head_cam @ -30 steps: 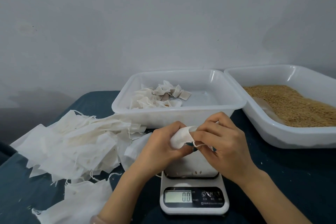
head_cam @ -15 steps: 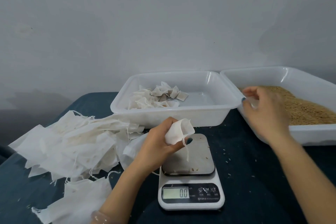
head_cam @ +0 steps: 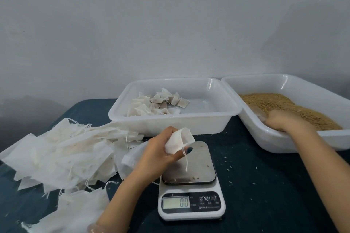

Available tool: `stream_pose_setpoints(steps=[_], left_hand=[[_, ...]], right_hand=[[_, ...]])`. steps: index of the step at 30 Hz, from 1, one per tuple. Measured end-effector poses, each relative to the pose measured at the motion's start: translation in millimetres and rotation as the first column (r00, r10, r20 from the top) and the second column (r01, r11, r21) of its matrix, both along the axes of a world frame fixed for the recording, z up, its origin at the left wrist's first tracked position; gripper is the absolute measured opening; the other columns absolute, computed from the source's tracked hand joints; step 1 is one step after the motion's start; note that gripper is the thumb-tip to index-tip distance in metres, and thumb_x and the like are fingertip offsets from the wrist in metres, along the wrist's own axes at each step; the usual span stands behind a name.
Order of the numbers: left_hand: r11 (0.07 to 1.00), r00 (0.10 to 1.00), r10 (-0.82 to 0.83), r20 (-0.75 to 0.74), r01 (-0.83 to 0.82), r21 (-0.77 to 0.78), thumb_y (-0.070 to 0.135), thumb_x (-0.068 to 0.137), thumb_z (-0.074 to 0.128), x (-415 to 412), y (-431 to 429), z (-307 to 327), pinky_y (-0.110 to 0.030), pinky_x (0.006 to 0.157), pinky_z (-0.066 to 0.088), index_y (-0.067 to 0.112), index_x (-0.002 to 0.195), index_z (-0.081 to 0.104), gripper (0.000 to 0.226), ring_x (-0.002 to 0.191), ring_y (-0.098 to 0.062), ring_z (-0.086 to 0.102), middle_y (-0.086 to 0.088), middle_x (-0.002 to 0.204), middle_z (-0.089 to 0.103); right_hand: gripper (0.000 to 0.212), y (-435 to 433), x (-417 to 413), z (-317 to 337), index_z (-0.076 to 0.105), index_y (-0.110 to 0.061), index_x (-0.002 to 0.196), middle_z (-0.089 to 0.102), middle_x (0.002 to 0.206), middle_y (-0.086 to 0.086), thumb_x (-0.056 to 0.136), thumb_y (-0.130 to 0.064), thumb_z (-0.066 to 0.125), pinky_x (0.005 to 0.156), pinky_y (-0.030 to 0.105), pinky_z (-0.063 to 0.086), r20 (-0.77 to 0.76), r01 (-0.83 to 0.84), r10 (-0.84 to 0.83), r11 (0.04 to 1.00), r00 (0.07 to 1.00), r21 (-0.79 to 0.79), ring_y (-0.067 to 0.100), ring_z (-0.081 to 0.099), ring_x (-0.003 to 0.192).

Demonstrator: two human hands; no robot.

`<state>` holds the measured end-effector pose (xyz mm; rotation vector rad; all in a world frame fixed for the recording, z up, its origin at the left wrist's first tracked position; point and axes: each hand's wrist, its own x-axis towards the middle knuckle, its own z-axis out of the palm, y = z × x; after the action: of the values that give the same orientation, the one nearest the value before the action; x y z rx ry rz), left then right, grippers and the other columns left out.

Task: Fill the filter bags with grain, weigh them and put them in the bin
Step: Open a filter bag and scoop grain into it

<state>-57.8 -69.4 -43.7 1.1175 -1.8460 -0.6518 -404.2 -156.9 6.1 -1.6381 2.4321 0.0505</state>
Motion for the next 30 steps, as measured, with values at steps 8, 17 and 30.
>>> stream_pose_setpoints(steps=[8,17,30], left_hand=[[1.0,1.0,0.003,-0.011,-0.003,0.01,0.07,0.072,0.064,2.8,1.9,-2.4,-0.011,0.059,0.041,0.043,0.087,0.052,0.033,0.07,0.001,0.054,0.018,0.081,0.062],[1.0,1.0,0.021,-0.017,-0.021,0.001,0.07,0.074,0.064,7.8,1.1,-6.4,-0.012,0.061,0.042,0.043,0.086,0.053,0.031,0.07,0.001,0.053,0.018,0.079,0.061],[0.999,1.0,0.025,-0.012,-0.025,0.021,0.072,0.074,0.063,8.0,1.6,-8.6,-0.013,0.062,0.043,0.043,0.09,0.055,0.034,0.073,-0.001,0.055,0.018,0.081,0.061]], right_hand=[[0.029,9.2,-6.4,7.0,0.058,-0.007,0.122,0.059,0.12,0.015,0.096,-0.015,0.048,0.081,0.036,0.049,-0.03,0.026,-0.031,0.988,0.999,-0.151,0.028,0.058,0.097],[0.054,24.7,-0.5,14.2,0.036,-0.034,0.149,0.046,0.147,0.012,0.098,-0.016,0.034,0.096,0.041,0.048,-0.204,0.077,-0.077,0.997,0.976,-0.01,0.032,0.054,0.121],[0.034,21.5,3.0,16.9,0.053,-0.005,0.075,0.045,0.056,0.006,0.101,-0.027,0.052,0.049,0.027,0.031,0.509,0.174,-0.077,0.974,0.857,-0.144,0.018,0.039,0.049]])
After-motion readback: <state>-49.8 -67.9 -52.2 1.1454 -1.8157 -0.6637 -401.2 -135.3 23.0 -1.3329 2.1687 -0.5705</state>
